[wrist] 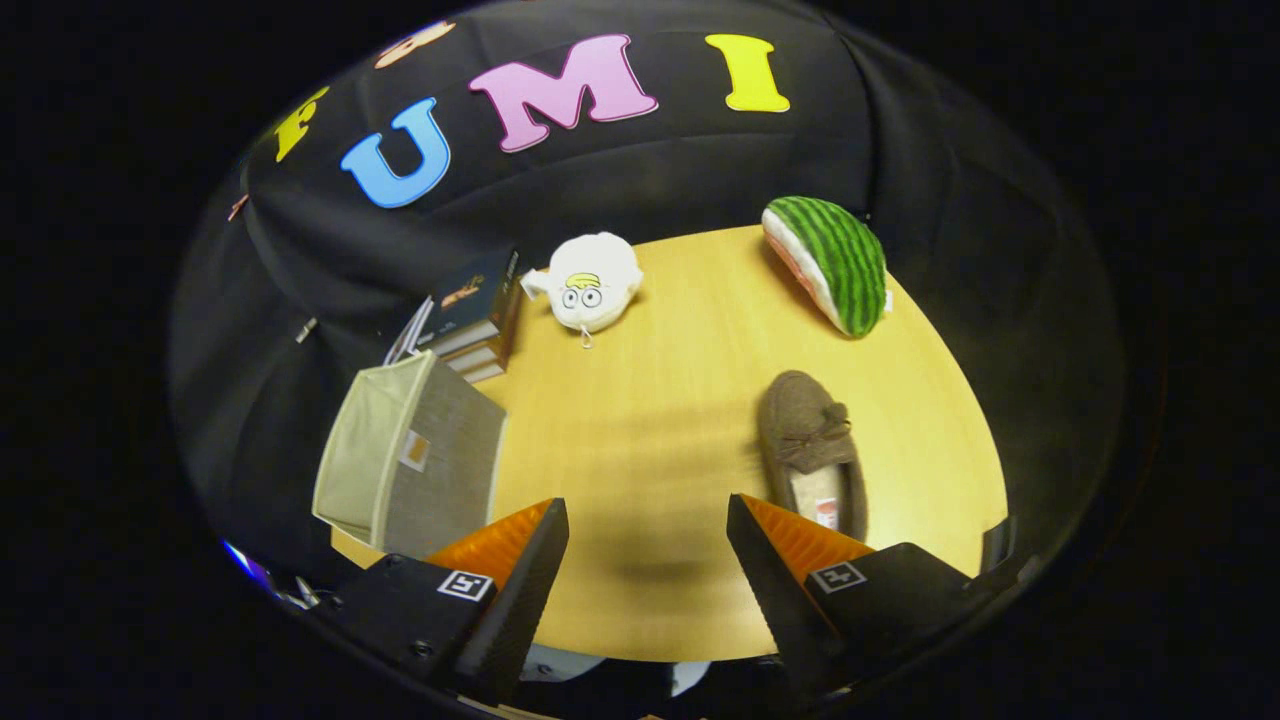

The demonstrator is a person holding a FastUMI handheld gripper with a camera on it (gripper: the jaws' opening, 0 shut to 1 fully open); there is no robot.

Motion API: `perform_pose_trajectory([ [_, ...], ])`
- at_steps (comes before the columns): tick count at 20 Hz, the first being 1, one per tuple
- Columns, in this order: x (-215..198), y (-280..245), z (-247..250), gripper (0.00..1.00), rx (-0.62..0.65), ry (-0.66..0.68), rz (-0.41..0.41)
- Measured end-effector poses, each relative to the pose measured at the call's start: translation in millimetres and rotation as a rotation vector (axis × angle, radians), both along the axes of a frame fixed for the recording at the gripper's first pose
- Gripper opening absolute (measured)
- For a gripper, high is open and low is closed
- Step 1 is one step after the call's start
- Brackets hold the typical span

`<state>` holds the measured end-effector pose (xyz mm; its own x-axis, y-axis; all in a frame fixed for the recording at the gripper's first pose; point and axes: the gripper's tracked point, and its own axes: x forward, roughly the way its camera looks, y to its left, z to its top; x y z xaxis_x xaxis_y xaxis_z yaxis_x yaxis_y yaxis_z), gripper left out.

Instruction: Open the storage box then place both shoes into the box .Put the left shoe in first, then the right shoe, with the right side of both shoes facing outward in a uniform manner.

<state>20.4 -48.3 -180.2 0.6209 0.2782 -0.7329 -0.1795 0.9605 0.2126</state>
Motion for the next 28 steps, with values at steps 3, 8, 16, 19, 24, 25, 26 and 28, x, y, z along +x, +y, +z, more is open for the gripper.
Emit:
perform_pose_trajectory([
  [3, 12.0, -31.1, -16.7, 0.99, -0.051, -0.02, 0.031],
  [8, 21.4, -64.8, -46.6, 0.99, -0.083, -0.024, 0.085],
  [16, 53.2, -126.7, -91.4, 0.98, -0.134, 0.058, 0.036],
  [19, 50.6, -132.9, -116.4, 0.98, -0.181, 0.125, 0.103],
  [24, 70.8, -125.3, -125.2, 0.99, -0.119, 0.175, 0.062],
  [25, 75.1, -123.8, -127.4, 0.98, -0.104, 0.183, 0.051],
  [26, 78.2, -122.5, -129.8, 0.96, -0.091, 0.193, 0.042],
  [28, 82.9, -128.5, -138.9, 0.77, -0.095, 0.214, 0.025],
])
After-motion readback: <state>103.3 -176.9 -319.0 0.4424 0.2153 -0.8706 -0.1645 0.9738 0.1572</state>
